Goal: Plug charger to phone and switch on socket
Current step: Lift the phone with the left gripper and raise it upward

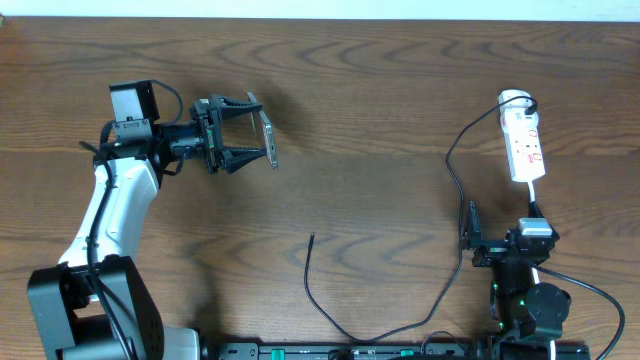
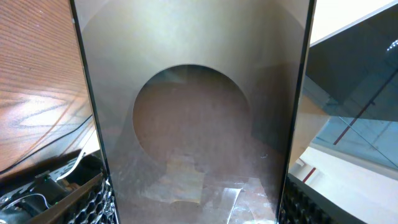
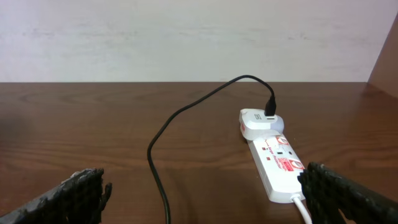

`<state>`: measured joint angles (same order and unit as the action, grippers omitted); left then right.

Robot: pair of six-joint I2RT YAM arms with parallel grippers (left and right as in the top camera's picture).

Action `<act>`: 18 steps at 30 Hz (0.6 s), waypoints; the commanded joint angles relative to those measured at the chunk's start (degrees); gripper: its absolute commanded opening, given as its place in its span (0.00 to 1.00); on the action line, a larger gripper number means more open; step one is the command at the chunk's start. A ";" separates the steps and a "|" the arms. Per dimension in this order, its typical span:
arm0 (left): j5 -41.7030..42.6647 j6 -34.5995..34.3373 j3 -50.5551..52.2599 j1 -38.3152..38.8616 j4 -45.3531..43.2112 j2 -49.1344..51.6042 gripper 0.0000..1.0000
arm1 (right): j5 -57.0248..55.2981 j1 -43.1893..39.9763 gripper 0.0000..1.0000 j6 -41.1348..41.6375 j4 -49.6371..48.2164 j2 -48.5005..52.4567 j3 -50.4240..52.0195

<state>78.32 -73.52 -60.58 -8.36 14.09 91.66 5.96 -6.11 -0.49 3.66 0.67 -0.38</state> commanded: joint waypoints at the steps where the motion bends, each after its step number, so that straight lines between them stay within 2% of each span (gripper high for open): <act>1: 3.32 -0.02 -2.29 -0.09 -0.33 -1.49 0.07 | -0.02 0.26 0.99 -0.46 0.15 -0.37 0.07; 18: 3.28 0.83 -2.29 -0.09 -0.35 -1.49 0.07 | 0.22 0.26 0.99 0.66 0.20 -0.35 0.07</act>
<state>78.32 -73.49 -60.60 -8.36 14.09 91.66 5.96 -6.11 -0.47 3.64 0.67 -0.38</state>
